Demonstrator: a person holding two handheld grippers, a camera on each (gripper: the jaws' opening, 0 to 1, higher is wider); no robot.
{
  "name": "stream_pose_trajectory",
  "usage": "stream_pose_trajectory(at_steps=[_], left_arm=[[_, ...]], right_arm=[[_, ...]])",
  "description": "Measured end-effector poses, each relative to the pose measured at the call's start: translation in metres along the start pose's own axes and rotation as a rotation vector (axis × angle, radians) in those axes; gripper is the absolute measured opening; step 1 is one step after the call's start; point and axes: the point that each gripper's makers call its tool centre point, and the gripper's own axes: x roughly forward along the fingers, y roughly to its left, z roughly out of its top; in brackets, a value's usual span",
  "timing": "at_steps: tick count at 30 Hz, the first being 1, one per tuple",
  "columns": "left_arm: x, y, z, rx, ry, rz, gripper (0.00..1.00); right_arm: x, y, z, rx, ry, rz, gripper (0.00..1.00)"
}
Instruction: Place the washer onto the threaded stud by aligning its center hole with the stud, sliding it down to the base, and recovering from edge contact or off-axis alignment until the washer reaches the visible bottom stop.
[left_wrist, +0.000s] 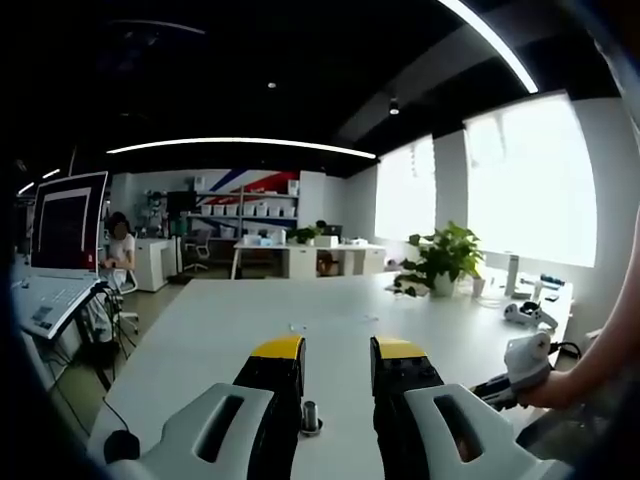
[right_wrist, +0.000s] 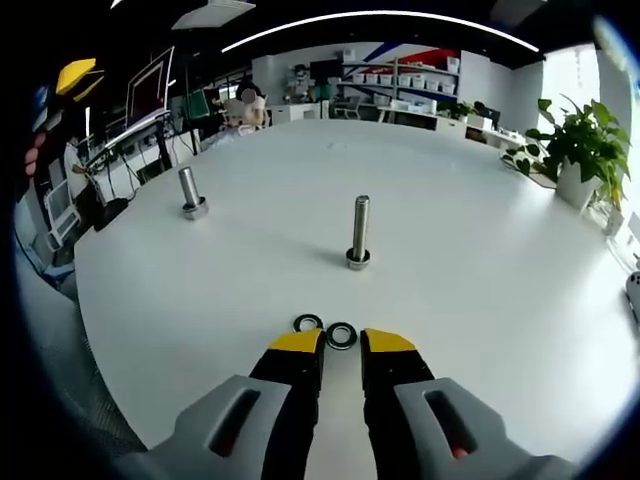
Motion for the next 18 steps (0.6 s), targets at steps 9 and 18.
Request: stream_pose_trajectory(at_steps=[9, 18], left_arm=[[0.0002, -0.0003, -0.0009, 0.002, 0.005, 0.001, 0.24], [0.0002, -0.0007, -0.0014, 0.005, 0.006, -0.001, 0.24]], right_arm=[[-0.0003, -0.0004, 0.0004, -0.009, 0.0, -0.004, 0.15], [-0.002, -0.0032, 0.0041, -0.011, -0.001, -0.016, 0.15]])
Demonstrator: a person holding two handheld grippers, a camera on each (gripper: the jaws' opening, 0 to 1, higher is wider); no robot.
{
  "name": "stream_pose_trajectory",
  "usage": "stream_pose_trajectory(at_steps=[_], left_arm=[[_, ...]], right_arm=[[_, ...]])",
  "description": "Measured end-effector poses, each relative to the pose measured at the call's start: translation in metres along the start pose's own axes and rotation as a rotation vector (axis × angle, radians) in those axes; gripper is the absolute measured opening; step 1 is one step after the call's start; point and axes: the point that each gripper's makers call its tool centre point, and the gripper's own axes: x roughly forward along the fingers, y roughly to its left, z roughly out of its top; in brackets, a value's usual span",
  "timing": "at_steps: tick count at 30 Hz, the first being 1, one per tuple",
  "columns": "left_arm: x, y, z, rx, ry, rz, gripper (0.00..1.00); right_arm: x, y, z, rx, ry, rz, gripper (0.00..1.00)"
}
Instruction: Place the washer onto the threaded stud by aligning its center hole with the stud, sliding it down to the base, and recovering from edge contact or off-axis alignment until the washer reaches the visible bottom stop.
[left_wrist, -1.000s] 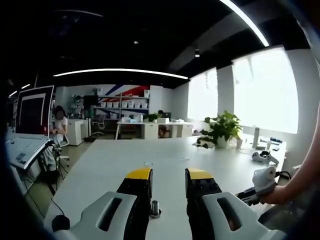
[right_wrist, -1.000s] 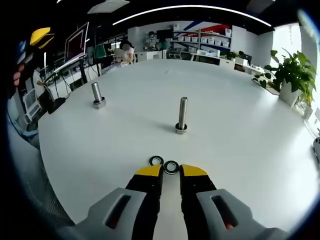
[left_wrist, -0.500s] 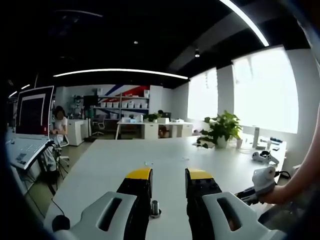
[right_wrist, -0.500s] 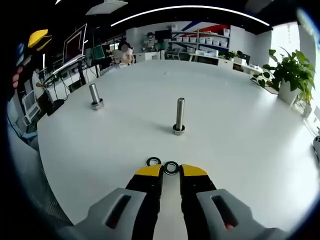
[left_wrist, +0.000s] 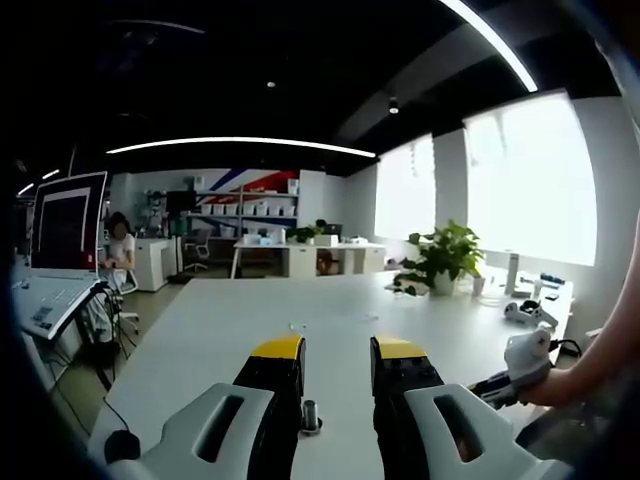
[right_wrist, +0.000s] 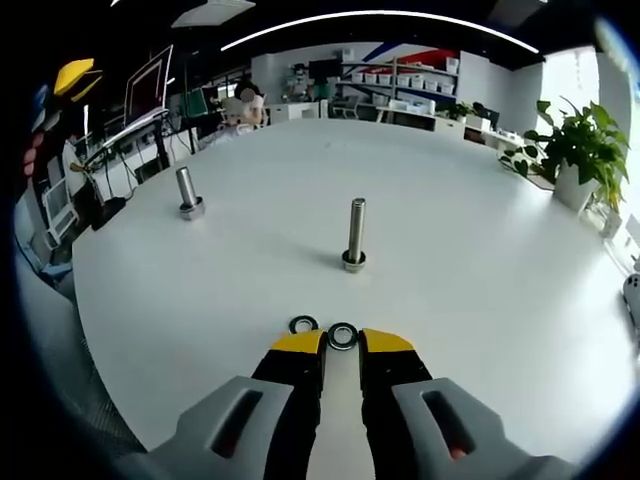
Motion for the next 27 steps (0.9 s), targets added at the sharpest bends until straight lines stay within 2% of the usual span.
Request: stream_pose_trajectory(at_steps=[13, 27], left_arm=[[0.0, 0.0, 0.001, -0.007, -0.004, -0.001, 0.24], [0.0, 0.0, 0.003, -0.017, -0.012, -0.003, 0.24]], right_arm=[[-0.005, -0.003, 0.01, 0.0, -0.017, -0.012, 0.15], [-0.011, -0.006, 0.038, -0.021, -0.067, -0.022, 0.15]])
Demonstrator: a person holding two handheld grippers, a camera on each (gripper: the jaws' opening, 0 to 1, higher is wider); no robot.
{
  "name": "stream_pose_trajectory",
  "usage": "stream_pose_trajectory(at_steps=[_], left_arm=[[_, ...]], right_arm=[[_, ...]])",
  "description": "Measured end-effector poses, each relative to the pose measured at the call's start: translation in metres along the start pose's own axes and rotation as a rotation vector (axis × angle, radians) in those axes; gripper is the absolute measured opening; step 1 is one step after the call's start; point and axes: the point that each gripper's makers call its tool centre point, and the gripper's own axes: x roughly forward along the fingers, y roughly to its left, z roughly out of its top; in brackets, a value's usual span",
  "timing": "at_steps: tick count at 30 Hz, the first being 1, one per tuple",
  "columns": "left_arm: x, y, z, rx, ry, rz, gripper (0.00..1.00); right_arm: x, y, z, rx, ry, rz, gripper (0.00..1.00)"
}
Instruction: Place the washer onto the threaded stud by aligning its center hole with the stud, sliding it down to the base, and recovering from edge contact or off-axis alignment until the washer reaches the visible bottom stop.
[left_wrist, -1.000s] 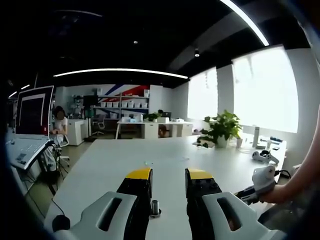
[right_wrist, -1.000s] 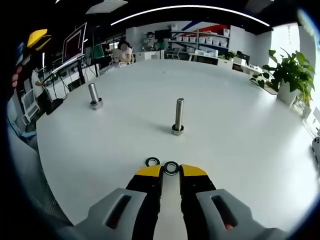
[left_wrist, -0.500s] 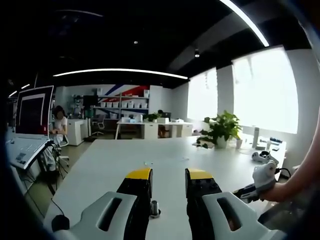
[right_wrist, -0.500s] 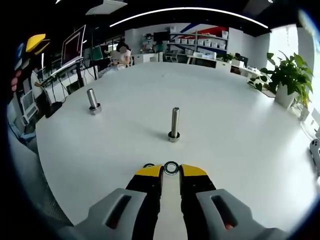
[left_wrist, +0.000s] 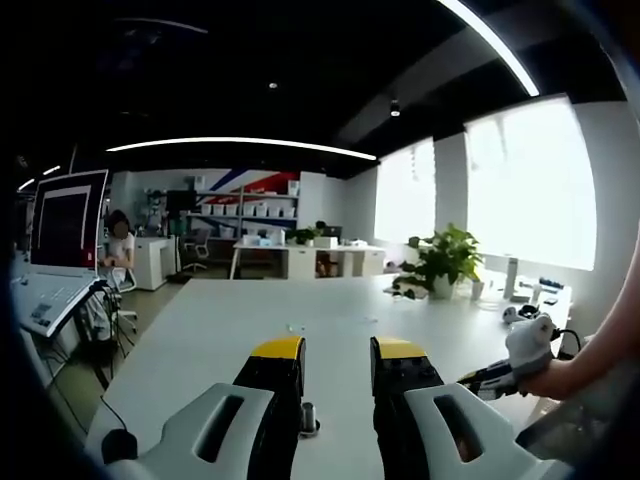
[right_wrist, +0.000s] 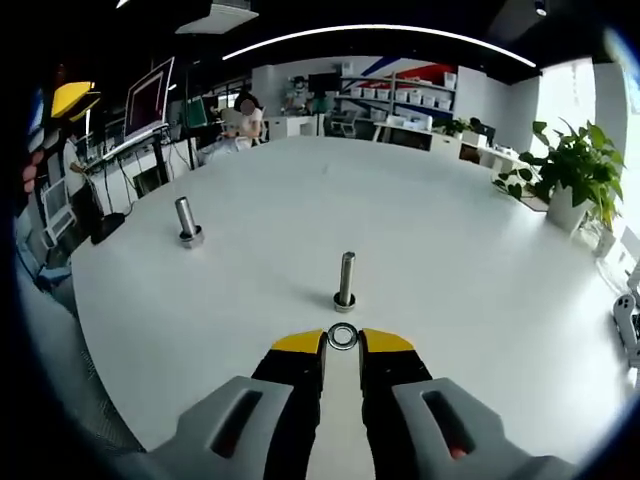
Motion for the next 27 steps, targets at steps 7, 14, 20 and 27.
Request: stream_pose_trajectory(at_steps=[7, 14, 20, 27], left_arm=[[0.0, -0.001, 0.0, -0.006, 0.0, -0.004, 0.24], [0.0, -0.001, 0.0, -0.009, -0.001, -0.004, 0.24], [-0.001, 0.001, 0.0, -0.012, -0.003, 0.0, 0.24], [0.0, 0.001, 0.0, -0.012, -0.003, 0.001, 0.24]], right_arm=[[0.0, -0.003, 0.02, -0.01, -0.038, -0.008, 0.15], [0.002, 0.0, 0.04, -0.038, -0.076, -0.003, 0.15], [0.008, 0.002, 0.049, -0.044, -0.09, 0.003, 0.15], [0.018, 0.0, 0.049, -0.052, -0.078, 0.004, 0.15]])
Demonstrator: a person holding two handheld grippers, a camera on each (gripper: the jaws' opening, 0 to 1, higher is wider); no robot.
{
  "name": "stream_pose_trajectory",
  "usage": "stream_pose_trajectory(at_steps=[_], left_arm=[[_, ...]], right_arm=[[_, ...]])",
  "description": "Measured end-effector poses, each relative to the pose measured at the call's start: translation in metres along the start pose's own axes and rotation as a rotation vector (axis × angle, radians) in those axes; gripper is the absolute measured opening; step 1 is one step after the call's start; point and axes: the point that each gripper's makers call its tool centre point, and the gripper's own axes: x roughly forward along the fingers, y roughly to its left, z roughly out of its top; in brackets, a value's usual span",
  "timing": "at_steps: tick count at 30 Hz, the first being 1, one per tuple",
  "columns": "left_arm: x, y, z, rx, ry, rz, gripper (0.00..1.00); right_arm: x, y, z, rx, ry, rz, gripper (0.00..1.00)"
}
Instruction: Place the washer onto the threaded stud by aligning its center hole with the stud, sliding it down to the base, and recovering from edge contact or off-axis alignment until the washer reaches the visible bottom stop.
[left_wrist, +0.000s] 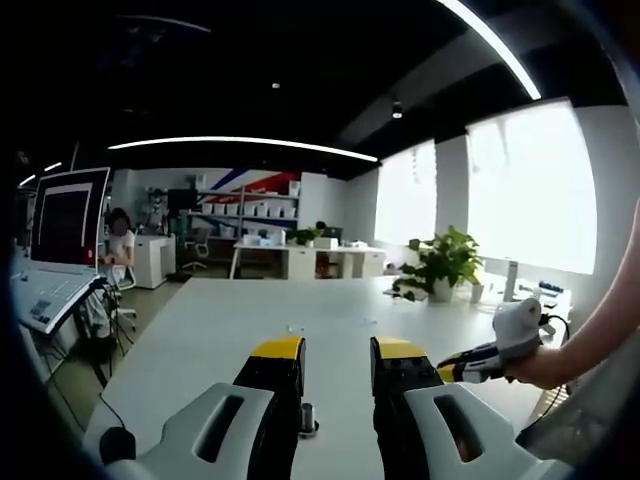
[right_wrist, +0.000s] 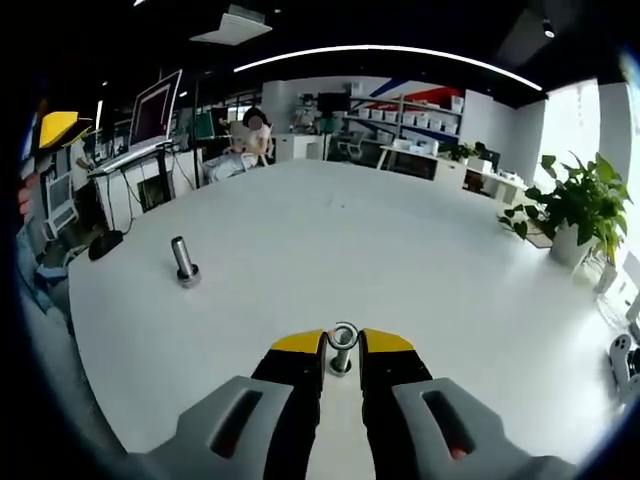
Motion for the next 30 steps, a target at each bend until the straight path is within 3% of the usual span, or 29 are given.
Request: stream_pose_trajectory(at_steps=[30], left_arm=[[0.0, 0.002, 0.0, -0.004, 0.004, 0.007, 0.24]], right_arm=[[0.011, -0.001, -0.005, -0.005, 0.034, 0.014, 0.15]])
